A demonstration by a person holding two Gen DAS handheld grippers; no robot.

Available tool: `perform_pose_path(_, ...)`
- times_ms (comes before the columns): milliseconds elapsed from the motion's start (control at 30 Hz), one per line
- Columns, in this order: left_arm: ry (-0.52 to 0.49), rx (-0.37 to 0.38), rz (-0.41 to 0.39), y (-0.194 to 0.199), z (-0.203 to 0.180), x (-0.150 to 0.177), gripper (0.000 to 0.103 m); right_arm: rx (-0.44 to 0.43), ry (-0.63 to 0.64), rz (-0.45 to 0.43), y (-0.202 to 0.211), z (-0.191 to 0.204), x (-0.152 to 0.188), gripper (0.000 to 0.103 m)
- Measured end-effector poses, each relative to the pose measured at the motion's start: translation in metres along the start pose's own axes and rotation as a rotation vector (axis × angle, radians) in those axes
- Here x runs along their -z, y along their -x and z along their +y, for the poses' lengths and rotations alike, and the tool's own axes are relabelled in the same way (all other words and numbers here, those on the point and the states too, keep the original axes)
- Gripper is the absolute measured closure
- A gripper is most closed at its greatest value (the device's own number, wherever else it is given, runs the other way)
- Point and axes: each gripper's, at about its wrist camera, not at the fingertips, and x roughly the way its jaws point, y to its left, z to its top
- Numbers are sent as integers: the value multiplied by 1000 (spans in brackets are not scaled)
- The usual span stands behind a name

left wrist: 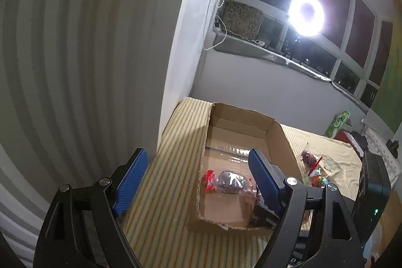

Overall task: Organize snacks
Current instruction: 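Carry both snacks over the cardboard box and open both tools to drop them, then grasp the green candy with the right tool while the left tool grasps the green pouch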

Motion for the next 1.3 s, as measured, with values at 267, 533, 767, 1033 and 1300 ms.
perform_pose_path(267, 18, 26, -29, 20, -8, -1, 21, 80, 105, -130, 46, 20, -1, 11)
perform_pose_path(533, 26, 35, 48, 20, -36, 4, 21, 215, -5, -201, 108, -38, 31, 0)
perform_pose_path(767, -90, 37, 73, 7, -114, 24, 20, 469, -177, -195, 173, -133, 84, 0)
perform_pose_path(1033, -272, 104, 61, -1, -190, 56, 20, 546, -282, -249, 220, -168, 101, 0)
perform_pose_path(1300, -299, 125, 37, 9, -196, 65, 19, 494, -234, -227, 215, -156, 104, 0)
